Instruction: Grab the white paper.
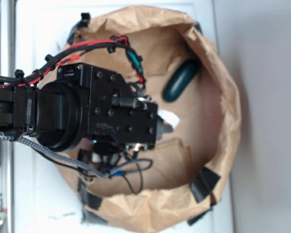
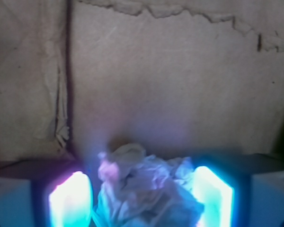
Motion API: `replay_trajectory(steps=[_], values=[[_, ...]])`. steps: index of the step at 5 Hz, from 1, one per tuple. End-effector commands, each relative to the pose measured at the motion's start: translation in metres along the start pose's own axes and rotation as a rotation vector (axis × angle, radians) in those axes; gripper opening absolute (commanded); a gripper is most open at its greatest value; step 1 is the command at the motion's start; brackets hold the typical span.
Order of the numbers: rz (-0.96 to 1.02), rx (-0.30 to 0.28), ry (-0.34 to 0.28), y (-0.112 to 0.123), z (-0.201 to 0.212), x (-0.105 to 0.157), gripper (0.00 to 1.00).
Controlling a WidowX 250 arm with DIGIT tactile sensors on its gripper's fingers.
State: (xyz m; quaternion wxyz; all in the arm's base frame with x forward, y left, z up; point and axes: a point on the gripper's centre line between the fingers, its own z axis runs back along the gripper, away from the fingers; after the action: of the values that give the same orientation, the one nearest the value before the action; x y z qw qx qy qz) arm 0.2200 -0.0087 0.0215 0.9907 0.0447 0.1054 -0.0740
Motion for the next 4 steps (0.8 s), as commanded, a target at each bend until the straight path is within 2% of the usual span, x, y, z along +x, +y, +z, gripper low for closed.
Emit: replay_trajectory(steps=[1,2,3,4], values=[[0.029,0.023,-0.050,0.005,0.004,-0.003,0.00],[0.048,0.034,-0.104,0.008,0.019,-0.004,0.00],[-0.042,-0.065,-0.213,0.014,0.065,-0.022,0.00],[-0.011,-0.124,-0.291,0.046,0.118,-0.002,0.00]])
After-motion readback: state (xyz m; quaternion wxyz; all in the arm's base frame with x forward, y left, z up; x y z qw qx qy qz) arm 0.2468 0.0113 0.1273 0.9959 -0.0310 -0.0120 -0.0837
